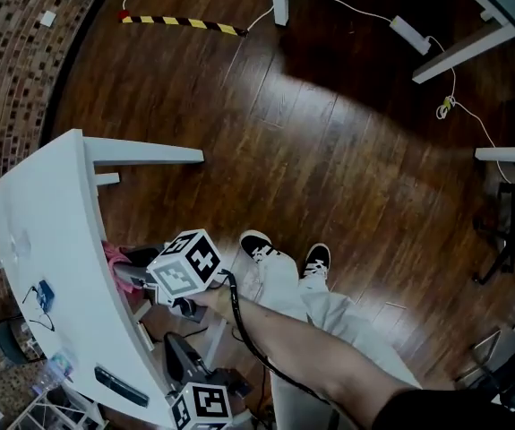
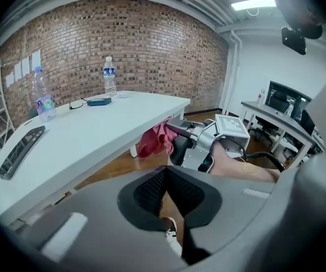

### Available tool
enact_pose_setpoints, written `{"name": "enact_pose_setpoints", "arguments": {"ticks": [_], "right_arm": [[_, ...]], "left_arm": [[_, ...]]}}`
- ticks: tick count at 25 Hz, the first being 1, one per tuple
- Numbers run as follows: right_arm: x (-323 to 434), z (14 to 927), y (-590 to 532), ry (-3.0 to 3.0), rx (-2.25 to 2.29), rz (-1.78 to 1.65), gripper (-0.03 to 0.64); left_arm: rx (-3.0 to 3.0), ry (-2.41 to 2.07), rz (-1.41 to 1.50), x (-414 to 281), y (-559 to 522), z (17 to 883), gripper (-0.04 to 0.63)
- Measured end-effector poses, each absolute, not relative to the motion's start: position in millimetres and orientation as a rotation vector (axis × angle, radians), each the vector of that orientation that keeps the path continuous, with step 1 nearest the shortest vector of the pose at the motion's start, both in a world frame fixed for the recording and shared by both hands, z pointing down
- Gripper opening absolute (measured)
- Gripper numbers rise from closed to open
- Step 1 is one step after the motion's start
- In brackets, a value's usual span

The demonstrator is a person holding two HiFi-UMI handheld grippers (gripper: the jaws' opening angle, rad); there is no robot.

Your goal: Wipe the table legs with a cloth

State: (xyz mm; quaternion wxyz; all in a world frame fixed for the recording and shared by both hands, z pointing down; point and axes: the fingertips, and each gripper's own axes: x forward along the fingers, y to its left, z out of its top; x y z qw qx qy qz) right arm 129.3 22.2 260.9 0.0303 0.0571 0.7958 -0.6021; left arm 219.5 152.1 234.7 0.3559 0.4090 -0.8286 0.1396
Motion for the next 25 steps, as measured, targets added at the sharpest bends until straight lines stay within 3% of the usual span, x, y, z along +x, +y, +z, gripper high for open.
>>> {"name": "enact_pose_setpoints", "arguments": {"ticks": [16, 25], "right_arm": [[106.4, 264.5, -178.0, 2.375, -0.103, -1.827, 0.055], [93.3, 278.5, -219.5, 2.394, -0.200, -1.833, 0.057]], "left_arm": [[1.204, -2.157, 0.420, 179.5, -16.1, 241.1, 0.000], [1.259, -2.103, 0.461, 164.9, -85.5, 268.8, 0.000]]}}
